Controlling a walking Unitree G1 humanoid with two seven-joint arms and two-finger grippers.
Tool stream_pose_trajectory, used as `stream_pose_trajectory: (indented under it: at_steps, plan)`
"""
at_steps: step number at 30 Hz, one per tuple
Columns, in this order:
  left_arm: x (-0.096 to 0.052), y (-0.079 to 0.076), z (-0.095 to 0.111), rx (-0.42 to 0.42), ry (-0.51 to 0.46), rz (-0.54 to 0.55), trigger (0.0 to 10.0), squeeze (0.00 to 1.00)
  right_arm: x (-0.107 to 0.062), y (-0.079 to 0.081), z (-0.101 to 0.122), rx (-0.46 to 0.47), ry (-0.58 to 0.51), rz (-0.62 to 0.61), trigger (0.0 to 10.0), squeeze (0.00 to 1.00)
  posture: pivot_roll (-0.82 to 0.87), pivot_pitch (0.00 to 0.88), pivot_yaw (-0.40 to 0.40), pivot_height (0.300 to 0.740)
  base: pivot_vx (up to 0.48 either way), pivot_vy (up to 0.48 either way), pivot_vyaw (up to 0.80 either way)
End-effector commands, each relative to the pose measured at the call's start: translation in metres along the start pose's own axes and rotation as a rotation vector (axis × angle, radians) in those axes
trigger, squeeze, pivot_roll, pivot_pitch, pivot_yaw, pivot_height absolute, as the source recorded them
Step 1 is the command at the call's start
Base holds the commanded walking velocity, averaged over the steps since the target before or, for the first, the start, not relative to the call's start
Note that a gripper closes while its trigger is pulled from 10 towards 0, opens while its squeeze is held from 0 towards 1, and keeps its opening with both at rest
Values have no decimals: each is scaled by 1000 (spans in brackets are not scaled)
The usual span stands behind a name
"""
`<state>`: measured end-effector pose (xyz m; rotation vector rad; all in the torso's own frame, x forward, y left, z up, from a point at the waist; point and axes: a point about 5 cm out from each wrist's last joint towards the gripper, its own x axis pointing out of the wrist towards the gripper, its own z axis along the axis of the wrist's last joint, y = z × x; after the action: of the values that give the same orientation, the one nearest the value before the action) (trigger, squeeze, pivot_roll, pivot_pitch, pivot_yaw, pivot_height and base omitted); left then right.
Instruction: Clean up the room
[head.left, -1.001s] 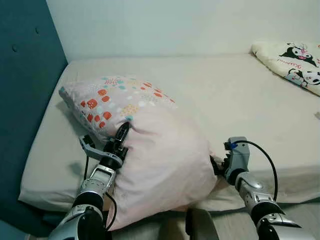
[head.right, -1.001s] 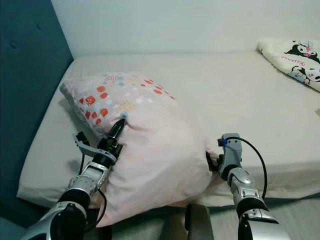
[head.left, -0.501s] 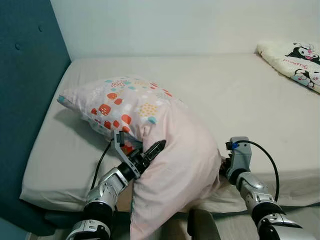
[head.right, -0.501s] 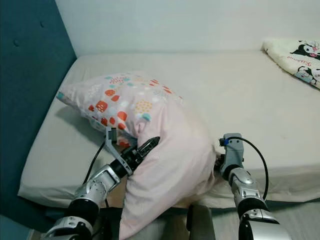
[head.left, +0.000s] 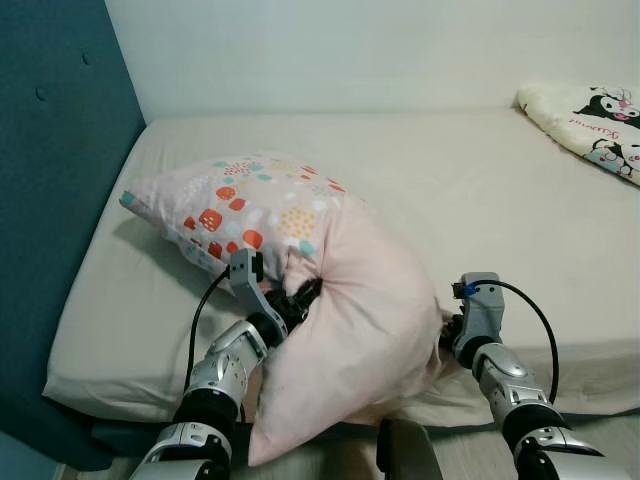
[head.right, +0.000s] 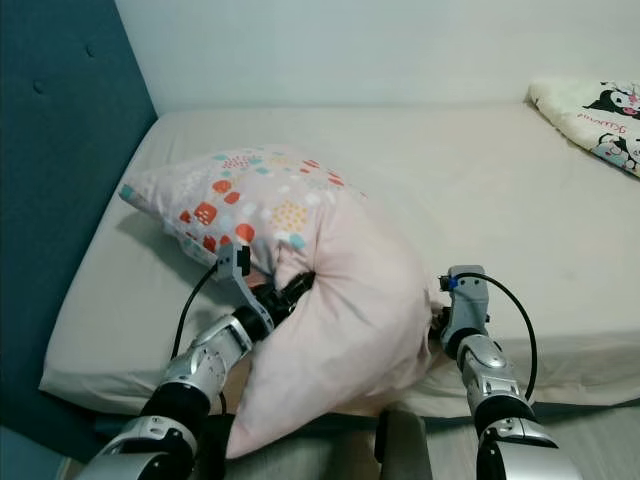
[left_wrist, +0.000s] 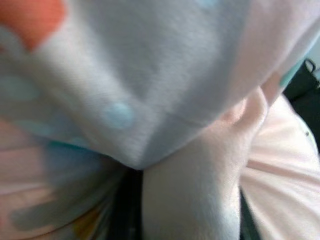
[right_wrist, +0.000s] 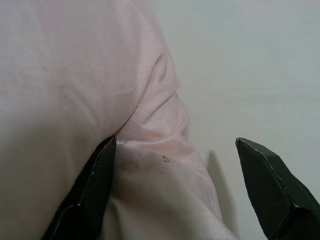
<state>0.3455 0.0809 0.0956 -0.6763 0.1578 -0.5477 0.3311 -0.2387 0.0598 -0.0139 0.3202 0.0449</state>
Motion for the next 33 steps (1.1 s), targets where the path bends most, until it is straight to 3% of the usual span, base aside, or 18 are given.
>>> stream_pose_trajectory:
  at_steps: [1, 8, 11, 13, 14, 16, 17, 19, 20, 21, 22, 25, 26, 28, 29, 30, 32, 33]
  plan:
    - [7, -8, -7, -42, 30, -5, 0, 0, 0, 10, -9, -11, 22, 32, 10000, 0, -56, 57, 5, 467, 0, 0, 0]
    - [16, -21, -13, -30, 59, -45, 0, 0, 0, 8, -6, -6, 10, 21, 10000, 0, -59, 52, 11, 467, 0, 0, 0]
    - [19, -27, -15, 21, 85, -68, 0, 0, 0, 8, -6, -7, 10, 19, 10000, 0, -61, 51, 10, 467, 0, 0, 0]
    - [25, -31, -14, 146, 126, -77, 0, 0, 0, 8, -6, -7, 10, 18, 10000, 0, -63, 46, 12, 467, 0, 0, 0]
    - [25, -31, -14, 146, 126, -77, 0, 0, 0, 8, -6, -7, 10, 18, 10000, 0, -63, 46, 12, 467, 0, 0, 0]
    - [34, -31, 11, 379, 100, -29, 0, 0, 0, 8, -5, -11, 6, 19, 10000, 0, -74, 41, 19, 467, 0, 0, 0]
    - [34, -31, 11, 379, 100, -29, 0, 0, 0, 8, -5, -11, 6, 19, 10000, 0, -74, 41, 19, 467, 0, 0, 0]
    - [43, -32, 46, 548, 29, 32, 0, 0, 1, 9, -4, -17, 3, 21, 10000, 0, -78, 34, 20, 467, 0, 0, 0]
    - [43, -32, 46, 548, 29, 32, 0, 0, 1, 9, -4, -17, 3, 21, 10000, 0, -78, 34, 20, 467, 0, 0, 0]
    - [48, -34, 71, 634, -22, 72, 0, 0, 1, 9, -3, -17, 0, 21, 10000, 0, -81, 32, 22, 467, 0, 0, 0]
    - [48, -34, 71, 634, -22, 72, 0, 0, 1, 9, -3, -17, 0, 21, 10000, 0, -81, 32, 22, 467, 0, 0, 0]
    - [50, -41, 150, 870, -181, 232, 0, 0, 1, 8, -3, -15, -7, 16, 10000, 0, -89, 25, 35, 467, 0, 0, 0]
    - [50, -41, 150, 870, -181, 232, 0, 0, 1, 8, -3, -15, -7, 16, 10000, 0, -89, 25, 35, 467, 0, 0, 0]
    - [41, -34, 184, 897, -245, 369, 0, 0, 0, 7, -2, -13, -13, 11, 10000, 0, -89, 27, 38, 467, 0, 0, 0]
    - [41, -34, 184, 897, -245, 369, 0, 0, 0, 7, -2, -13, -13, 11, 10000, 0, -89, 27, 38, 467, 0, 0, 0]
    - [30, -22, 200, 959, -268, 479, 0, 0, 0, 6, -2, -12, -15, 9, 10000, 0, -93, 29, 42, 467, 0, 0, 0]
    - [24, -15, 205, 988, -268, 532, 0, 0, 0, 7, -2, -12, -15, 9, 10000, 0, -95, 32, 44, 467, 0, 0, 0]
    - [13, -2, 212, 1041, -262, 617, 0, 0, 0, 7, -3, -12, -17, 10, 10000, 0, -95, 33, 43, 467, 0, 0, 0]
